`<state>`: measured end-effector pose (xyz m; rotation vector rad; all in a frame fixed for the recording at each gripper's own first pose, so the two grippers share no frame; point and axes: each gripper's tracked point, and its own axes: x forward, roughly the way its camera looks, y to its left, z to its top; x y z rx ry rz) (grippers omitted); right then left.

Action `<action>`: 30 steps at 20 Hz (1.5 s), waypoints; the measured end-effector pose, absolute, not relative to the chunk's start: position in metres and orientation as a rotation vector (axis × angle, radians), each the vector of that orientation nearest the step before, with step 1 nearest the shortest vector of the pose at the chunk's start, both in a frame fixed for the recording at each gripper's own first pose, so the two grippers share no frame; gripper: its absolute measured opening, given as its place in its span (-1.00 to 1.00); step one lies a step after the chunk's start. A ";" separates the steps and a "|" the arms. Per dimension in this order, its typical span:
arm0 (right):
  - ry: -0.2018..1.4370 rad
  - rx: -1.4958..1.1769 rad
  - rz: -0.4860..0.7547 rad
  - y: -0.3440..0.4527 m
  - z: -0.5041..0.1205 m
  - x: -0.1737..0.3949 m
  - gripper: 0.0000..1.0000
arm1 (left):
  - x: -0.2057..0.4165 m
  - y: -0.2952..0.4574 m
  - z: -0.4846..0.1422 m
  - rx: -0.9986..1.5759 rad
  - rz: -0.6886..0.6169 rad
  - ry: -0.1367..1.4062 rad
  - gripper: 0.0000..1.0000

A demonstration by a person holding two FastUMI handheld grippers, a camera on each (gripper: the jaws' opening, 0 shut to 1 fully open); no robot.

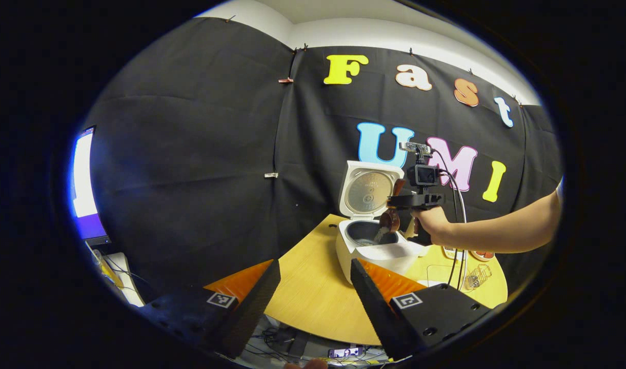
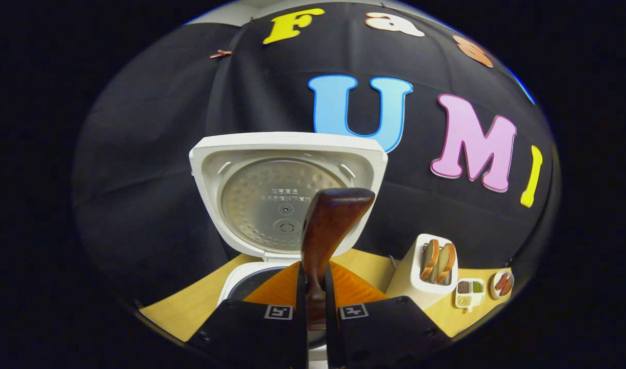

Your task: Close the left gripper, press the button to open the rice cooker; take a wooden spoon from the chopstick holder with the right hand, scoop a spoonful of rice and pour it into the rice cooker, then put the wooden spoon back into the chopstick holder.

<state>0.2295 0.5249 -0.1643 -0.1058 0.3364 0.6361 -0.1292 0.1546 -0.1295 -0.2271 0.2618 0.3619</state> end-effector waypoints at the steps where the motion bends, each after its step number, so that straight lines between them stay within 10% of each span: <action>1: 0.320 -0.144 0.651 0.526 -0.165 0.228 -0.64 | -0.130 0.155 -0.129 -0.229 0.362 0.260 0.90; 19: -0.057 -0.599 0.854 0.543 -0.127 0.177 -0.64 | -0.135 0.144 -0.126 -0.230 0.339 0.250 0.91; 30: 0.226 -0.106 0.766 0.475 -0.099 0.201 -0.63 | -0.150 0.130 -0.122 -0.216 0.326 0.239 0.90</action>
